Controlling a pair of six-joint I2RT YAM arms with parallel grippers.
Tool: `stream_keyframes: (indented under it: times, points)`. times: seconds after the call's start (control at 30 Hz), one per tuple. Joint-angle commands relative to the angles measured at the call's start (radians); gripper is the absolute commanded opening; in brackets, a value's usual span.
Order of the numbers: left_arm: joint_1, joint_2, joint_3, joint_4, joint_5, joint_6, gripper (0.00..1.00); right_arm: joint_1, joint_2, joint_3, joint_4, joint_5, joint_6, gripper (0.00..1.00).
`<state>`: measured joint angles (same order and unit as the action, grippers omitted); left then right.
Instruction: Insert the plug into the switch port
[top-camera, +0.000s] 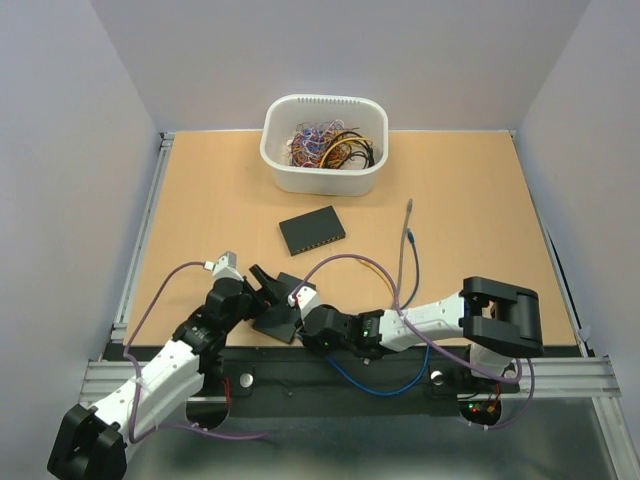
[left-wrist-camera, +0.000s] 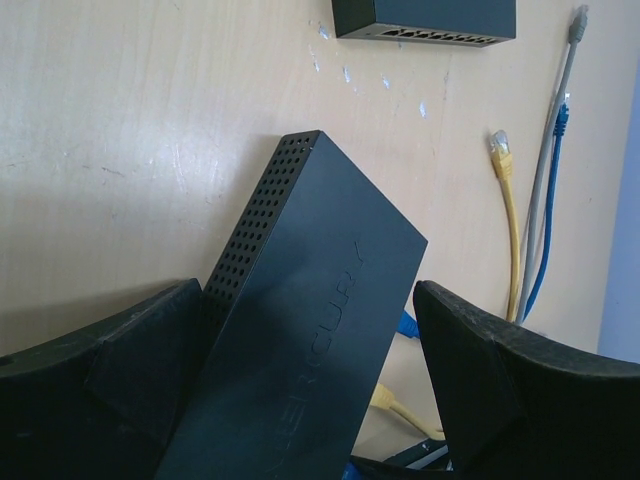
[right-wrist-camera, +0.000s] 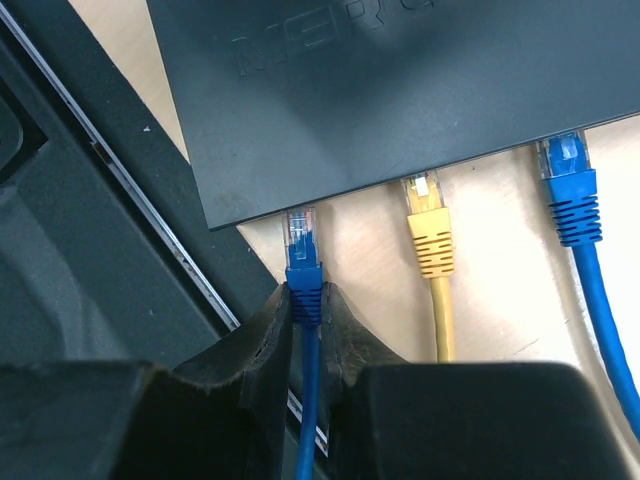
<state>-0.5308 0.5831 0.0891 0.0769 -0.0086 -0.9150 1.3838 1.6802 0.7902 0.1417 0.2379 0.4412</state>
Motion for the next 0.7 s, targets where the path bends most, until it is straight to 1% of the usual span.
stream_keyframes:
  times: [0.0,0.03,0.5,0.67]
  points:
    - [-0.011,-0.029,-0.023,0.026,0.004,-0.018,0.98,0.011,0.003,0.038,0.033,0.017,0.002,0.00]
    - [-0.011,-0.037,-0.025,0.024,0.033,-0.025,0.98,0.011,0.001,0.040,0.033,0.018,0.002,0.00]
    - [-0.066,-0.025,-0.028,0.032,0.018,-0.051,0.97,0.014,0.019,0.109,0.032,0.009,-0.018,0.01]
    - [-0.115,-0.019,-0.048,0.050,0.016,-0.093,0.96,0.014,0.026,0.132,0.032,0.038,-0.016,0.00]
